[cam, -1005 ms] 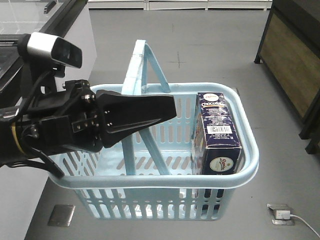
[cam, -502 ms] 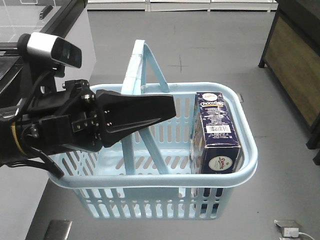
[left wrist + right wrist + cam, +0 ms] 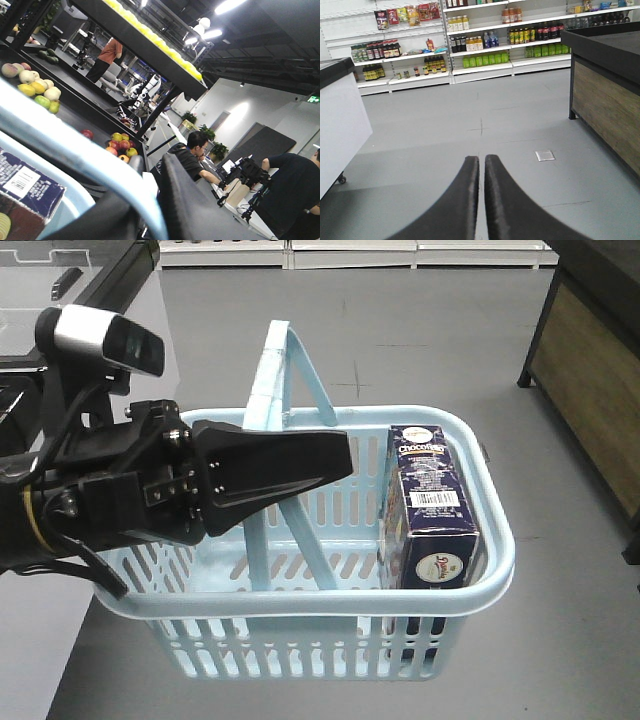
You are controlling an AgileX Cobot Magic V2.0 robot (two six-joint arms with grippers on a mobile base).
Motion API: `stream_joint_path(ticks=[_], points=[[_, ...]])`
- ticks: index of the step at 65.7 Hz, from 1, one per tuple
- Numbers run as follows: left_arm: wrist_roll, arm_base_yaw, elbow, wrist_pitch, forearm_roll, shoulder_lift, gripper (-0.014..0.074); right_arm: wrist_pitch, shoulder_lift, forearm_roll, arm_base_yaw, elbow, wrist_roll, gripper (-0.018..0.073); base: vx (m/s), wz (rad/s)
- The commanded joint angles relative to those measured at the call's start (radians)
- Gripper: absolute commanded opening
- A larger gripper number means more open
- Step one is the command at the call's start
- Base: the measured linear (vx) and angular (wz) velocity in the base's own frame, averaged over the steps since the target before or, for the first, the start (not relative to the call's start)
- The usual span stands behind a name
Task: Left arm holds basket, right arm returns cookies
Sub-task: 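Drive forward toward the drink shelves holding the basket in the left gripper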
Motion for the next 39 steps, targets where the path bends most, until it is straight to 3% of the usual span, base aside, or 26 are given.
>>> stream_joint_path(ticks=[1, 39], points=[[0.021, -0.006, -0.03, -0.104, -0.103, -0.033, -0.0003, -0.074, -0.001, -0.006, -0.002, 0.017, -0.005, -0.0003, 0.31, -0.07], [0.021, -0.006, -0.03, -0.103, -0.103, -0.033, -0.0003, -0.074, -0.001, -0.006, -0.002, 0.017, -0.005, -0.0003, 0.4, -0.06]])
